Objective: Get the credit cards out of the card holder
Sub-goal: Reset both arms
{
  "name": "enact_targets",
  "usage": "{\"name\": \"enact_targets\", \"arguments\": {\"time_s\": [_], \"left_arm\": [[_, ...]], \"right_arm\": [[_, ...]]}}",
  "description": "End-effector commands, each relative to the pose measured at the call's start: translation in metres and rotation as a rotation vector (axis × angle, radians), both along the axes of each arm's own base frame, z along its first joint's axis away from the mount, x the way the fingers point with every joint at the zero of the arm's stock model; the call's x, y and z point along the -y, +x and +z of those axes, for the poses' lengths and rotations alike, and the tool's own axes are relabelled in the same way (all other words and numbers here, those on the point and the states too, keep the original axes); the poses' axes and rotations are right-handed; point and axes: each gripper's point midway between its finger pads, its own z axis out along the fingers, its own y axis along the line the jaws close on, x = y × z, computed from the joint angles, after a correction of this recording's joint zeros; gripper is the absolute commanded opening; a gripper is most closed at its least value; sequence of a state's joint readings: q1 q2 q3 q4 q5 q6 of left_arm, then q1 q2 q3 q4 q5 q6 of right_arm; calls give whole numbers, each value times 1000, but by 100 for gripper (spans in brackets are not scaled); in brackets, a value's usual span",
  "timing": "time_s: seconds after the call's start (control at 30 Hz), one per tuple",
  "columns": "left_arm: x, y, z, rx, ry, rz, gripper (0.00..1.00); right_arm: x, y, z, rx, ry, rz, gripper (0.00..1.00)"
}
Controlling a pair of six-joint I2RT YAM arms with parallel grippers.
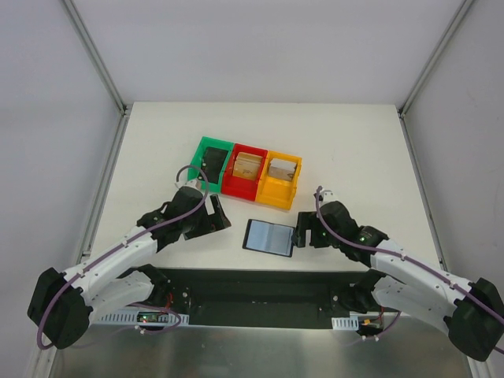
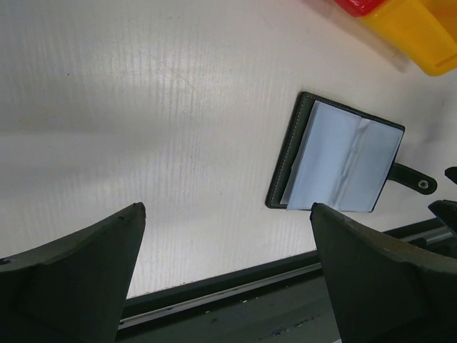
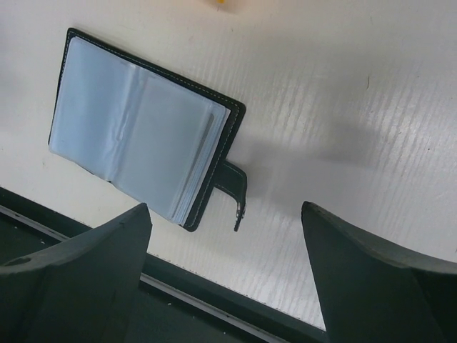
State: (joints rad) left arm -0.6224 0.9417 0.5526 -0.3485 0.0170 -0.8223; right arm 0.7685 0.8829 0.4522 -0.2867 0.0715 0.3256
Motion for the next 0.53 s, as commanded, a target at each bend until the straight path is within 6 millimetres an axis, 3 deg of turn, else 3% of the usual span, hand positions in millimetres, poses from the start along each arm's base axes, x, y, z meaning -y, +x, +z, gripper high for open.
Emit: {"name": "enact_targets", "arguments": {"time_s": [0.0, 0.2, 0.5], "left_arm": [[-3, 3, -6, 1, 7, 48, 98], [-3, 0, -11, -11, 14, 26, 97], [-15, 7, 17, 172, -1, 21, 98]], "right_arm": [[-1, 7, 8, 39, 12, -16, 89], [-2, 7, 11, 49, 19, -8, 91], [-4, 13, 26, 97, 25, 2, 91]]}}
